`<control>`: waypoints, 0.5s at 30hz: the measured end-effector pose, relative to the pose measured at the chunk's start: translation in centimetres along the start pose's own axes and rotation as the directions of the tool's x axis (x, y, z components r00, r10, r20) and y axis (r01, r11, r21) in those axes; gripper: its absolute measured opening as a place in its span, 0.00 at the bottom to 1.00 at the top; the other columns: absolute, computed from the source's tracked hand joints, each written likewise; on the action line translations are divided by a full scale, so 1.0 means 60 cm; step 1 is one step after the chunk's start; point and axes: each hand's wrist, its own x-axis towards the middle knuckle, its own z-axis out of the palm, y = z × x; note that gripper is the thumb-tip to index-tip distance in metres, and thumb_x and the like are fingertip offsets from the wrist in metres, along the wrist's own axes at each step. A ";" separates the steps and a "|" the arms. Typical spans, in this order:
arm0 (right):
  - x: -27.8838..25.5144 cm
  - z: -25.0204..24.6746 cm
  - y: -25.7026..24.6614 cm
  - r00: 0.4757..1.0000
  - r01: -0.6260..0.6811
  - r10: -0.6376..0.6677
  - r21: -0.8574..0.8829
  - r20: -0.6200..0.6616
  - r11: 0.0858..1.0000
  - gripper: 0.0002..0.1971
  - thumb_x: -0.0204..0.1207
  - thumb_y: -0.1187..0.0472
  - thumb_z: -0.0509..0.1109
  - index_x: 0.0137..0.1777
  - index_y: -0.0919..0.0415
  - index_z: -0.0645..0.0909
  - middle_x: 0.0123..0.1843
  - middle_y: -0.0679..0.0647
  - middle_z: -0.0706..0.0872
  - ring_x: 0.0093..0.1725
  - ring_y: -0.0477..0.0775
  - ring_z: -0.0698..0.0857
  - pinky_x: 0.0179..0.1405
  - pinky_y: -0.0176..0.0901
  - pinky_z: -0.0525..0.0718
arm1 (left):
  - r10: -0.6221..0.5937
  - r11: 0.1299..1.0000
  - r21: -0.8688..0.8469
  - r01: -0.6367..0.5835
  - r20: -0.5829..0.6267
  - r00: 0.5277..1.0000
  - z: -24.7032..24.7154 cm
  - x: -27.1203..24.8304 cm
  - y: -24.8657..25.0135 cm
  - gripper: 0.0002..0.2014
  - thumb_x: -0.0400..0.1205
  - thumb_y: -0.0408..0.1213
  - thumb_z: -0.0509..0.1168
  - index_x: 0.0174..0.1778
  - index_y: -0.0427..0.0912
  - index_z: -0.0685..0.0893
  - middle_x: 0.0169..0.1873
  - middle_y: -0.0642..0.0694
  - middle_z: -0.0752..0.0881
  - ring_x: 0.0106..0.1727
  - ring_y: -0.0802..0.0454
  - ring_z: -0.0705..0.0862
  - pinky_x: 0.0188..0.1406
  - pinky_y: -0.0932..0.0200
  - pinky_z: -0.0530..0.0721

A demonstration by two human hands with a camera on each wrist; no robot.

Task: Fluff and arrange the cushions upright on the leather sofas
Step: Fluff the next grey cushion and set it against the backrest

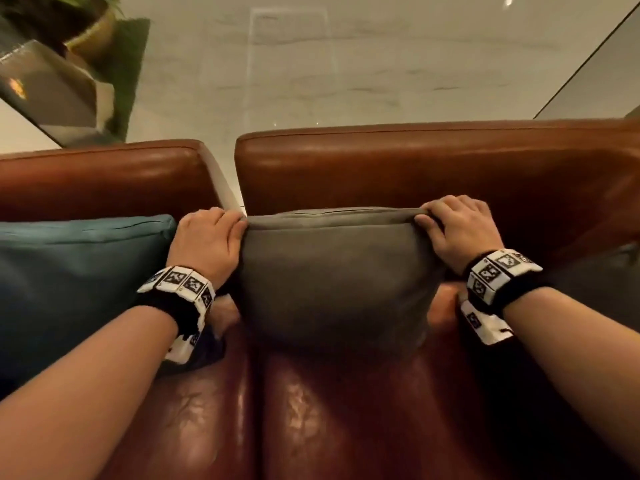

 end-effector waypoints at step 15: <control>-0.004 -0.030 -0.012 0.995 0.078 -0.073 0.063 -0.072 0.995 0.22 0.81 0.53 0.62 0.74 0.57 0.76 0.73 0.57 0.80 0.77 0.60 0.72 0.82 0.62 0.59 | -0.064 0.995 -0.082 0.053 -0.133 0.989 0.022 0.004 0.168 0.24 0.85 0.50 0.55 0.77 0.48 0.73 0.78 0.44 0.73 0.81 0.38 0.67 0.80 0.38 0.60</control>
